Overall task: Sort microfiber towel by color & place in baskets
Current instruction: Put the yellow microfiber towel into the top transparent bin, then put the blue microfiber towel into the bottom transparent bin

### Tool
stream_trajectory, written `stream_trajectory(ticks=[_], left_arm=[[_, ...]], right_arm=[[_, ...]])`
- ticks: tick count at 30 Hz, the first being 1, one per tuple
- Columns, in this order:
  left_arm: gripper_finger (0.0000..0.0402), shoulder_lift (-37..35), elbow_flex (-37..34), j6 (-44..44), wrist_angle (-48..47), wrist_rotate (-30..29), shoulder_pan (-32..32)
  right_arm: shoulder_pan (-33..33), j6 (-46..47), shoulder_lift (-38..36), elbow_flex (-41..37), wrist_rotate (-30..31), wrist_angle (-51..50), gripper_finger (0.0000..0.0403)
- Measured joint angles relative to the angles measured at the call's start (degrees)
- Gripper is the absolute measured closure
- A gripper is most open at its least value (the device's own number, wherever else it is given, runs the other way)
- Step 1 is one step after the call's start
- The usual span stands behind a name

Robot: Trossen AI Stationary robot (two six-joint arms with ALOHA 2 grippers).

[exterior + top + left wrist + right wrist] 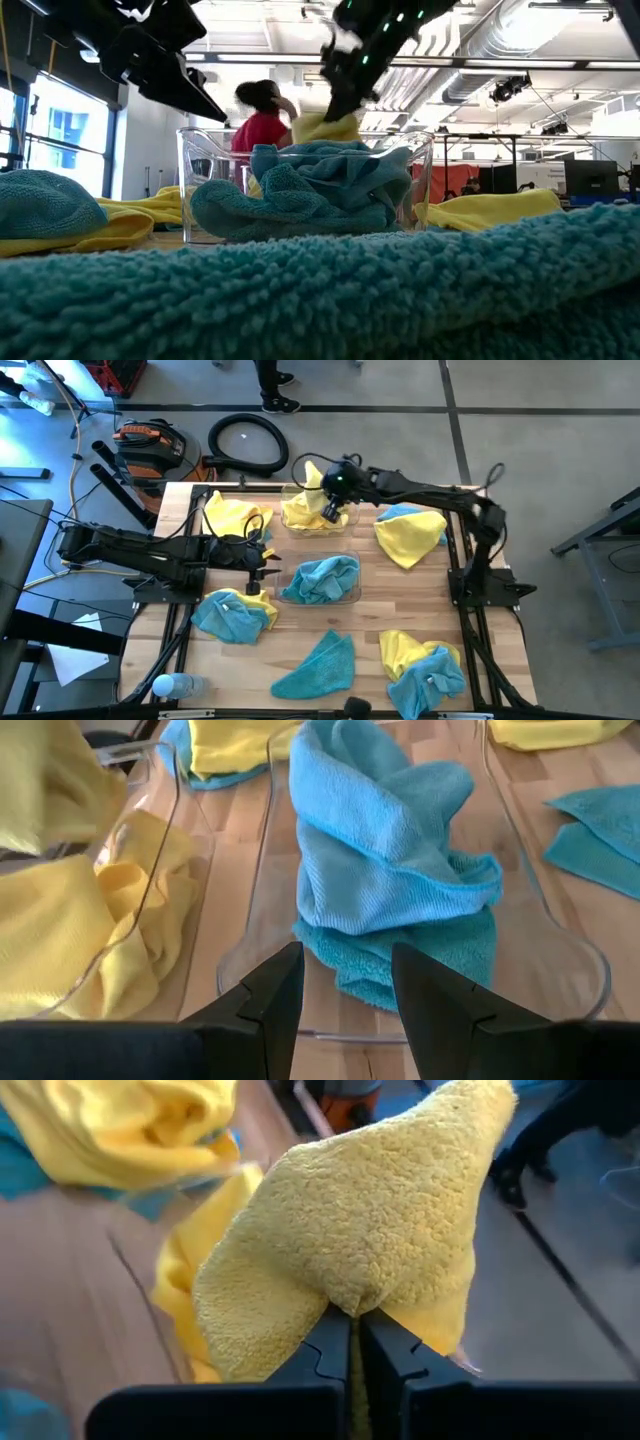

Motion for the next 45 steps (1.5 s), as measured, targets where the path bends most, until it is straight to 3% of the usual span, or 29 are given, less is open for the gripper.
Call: stream_trajectory(ticks=[7,20,24,35,45], left_arm=[[0.0259,0.0,0.0,-0.15,-0.84,-0.42,0.0],[0.0259,0.0,0.0,-0.25,0.06,-0.44,0.0],[0.0259,0.0,0.0,-0.65,-0.09,-0.44,0.0],[0.0259,0.0,0.0,-0.63,-0.8,-0.46,0.0],[0.0259,0.0,0.0,-1.11,-0.86,-0.48,0.0]], right_arm=[[-2.3,1.72,6.99,-2.2,-4.87,-2.31,0.0403],[-2.63,3.58,14.05,-2.35,-5.82,-2.61,0.0402],[-2.73,5.85,13.99,-2.1,-5.84,-2.91,0.0385],[-3.0,6.6,10.63,-1.91,-5.74,-5.62,0.0262],[-2.9,8.43,0.99,-2.46,-5.59,-5.91,0.0251]])
